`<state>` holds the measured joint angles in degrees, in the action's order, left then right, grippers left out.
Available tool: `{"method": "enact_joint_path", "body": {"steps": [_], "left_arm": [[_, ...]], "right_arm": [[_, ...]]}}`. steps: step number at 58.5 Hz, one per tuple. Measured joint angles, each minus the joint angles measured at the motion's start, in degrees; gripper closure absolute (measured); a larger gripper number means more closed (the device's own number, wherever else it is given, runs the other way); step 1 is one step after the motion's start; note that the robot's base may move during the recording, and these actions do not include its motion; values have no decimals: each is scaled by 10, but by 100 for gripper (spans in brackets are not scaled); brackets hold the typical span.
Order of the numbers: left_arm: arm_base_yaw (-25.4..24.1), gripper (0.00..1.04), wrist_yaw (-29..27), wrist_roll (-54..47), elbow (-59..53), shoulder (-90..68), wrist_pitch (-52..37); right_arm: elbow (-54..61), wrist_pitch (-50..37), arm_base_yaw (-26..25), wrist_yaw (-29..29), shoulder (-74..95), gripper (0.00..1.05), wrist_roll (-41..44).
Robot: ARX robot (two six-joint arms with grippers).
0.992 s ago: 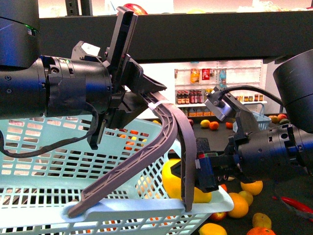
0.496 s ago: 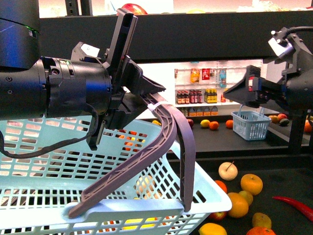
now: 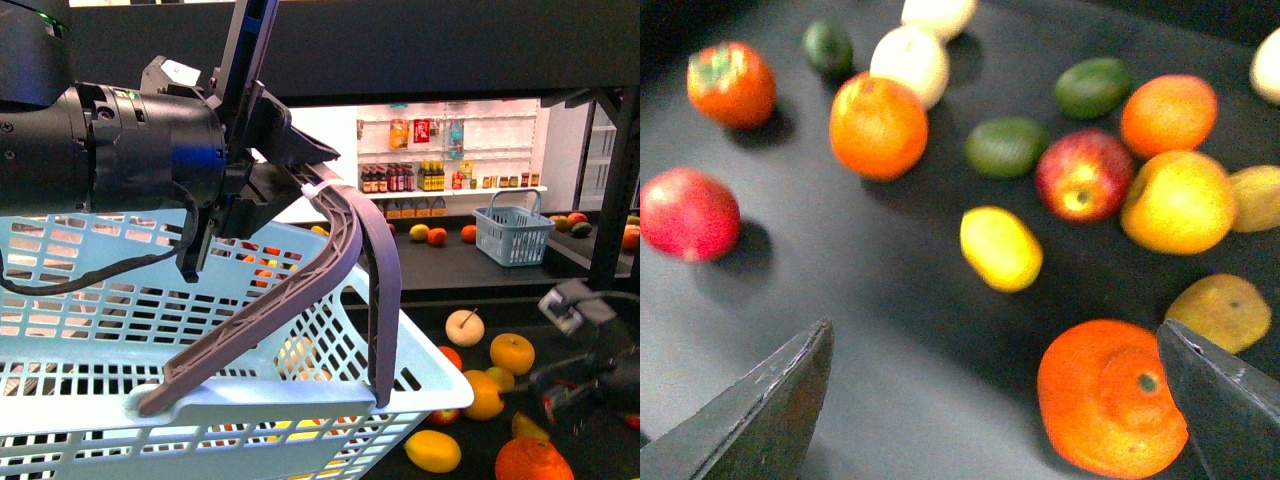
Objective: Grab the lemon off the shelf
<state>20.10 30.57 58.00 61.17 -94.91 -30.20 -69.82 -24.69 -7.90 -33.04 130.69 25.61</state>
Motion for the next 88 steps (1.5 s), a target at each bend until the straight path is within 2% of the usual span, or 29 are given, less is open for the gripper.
{"method": "enact_joint_path", "body": {"steps": [9, 14, 20, 39, 55, 88], "left_arm": [[0, 94, 0, 0, 0, 0, 0], [0, 94, 0, 0, 0, 0, 0], [0, 94, 0, -1, 0, 0, 0], [0, 94, 0, 0, 0, 0, 0], [0, 94, 0, -1, 0, 0, 0], [0, 94, 0, -1, 0, 0, 0]], "right_arm": [[-24, 12, 15, -1, 85, 7, 205], [-83, 25, 19, 12, 155, 7, 315], [-167, 42, 27, 30, 214, 7, 350], [-325, 84, 64, 54, 303, 7, 341], [-438, 123, 70, 69, 368, 7, 285], [-552, 184, 77, 74, 437, 7, 230]]}}
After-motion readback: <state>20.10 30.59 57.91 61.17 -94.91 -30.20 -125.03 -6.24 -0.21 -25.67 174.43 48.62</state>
